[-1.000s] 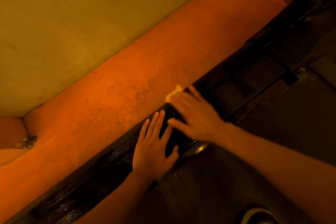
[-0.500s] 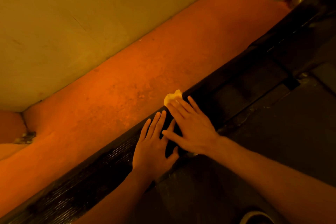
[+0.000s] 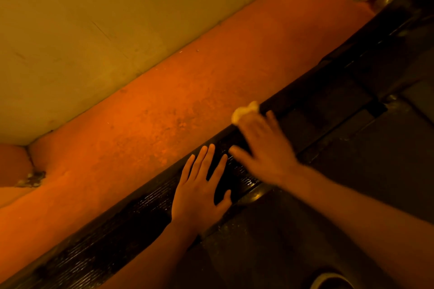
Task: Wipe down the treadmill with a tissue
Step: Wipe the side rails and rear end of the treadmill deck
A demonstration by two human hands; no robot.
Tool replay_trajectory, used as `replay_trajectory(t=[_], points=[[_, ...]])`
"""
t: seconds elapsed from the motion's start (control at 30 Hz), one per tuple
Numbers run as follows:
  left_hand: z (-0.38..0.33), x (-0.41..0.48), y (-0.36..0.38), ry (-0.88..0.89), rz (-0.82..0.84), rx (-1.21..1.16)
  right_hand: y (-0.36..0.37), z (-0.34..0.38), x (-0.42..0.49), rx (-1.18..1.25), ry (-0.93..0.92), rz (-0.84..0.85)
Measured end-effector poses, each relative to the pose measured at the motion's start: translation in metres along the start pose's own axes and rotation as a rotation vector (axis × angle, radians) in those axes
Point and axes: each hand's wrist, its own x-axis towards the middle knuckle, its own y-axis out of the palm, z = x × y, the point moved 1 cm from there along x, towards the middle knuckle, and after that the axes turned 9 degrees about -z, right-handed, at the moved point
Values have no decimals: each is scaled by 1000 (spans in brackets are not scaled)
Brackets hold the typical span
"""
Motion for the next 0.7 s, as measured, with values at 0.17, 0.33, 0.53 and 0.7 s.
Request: replay_trajectory(t=[0.17, 0.33, 0.53, 0.7], points=[[0, 0, 0, 4, -11, -5, 12, -13, -23, -84, -251, 67], [0, 1, -1, 8, -24, -1, -23, -100, -18, -130, 116, -50], [0, 2, 0, 13, -12, 35, -1, -21, -47, 15, 70, 14], [-1, 2, 0, 20, -17, 45, 18, -4, -89, -2, -230, 86]])
